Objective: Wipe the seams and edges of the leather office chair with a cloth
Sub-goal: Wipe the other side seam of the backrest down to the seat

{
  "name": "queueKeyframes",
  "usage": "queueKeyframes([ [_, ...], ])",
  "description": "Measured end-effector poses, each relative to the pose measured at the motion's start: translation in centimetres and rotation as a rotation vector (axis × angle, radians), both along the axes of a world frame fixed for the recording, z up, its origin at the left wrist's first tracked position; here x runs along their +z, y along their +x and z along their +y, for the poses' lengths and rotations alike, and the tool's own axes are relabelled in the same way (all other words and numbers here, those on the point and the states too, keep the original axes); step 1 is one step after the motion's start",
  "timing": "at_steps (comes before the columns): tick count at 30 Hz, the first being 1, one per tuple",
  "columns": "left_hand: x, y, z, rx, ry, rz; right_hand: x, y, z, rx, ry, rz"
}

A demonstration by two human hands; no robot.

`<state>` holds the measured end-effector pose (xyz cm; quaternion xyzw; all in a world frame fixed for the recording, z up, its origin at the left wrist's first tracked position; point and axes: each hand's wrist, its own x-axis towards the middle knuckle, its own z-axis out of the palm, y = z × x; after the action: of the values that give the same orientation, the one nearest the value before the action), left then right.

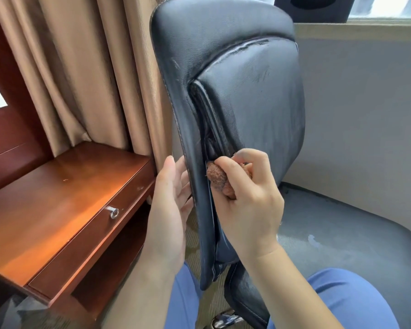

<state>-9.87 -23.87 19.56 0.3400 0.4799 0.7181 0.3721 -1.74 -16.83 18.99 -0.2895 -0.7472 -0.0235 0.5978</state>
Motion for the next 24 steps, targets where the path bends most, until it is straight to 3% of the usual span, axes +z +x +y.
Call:
queueKeyframes([
  [6, 0.2, -0.1, -0.2, -0.023, -0.007, -0.011, 2.6, -0.5, 0.4, 0.021, 0.006, -0.03],
  [14, 0.3, 0.0, -0.4, -0.041, -0.008, 0.009, -0.9, 0.6, -0.5, -0.016, 0.038, -0.189],
  [24, 0.4, 0.2, -0.4, -0.04, 0.006, -0.028, 1.4, -0.6, 0.1, -0.043, 0.051, -0.107],
])
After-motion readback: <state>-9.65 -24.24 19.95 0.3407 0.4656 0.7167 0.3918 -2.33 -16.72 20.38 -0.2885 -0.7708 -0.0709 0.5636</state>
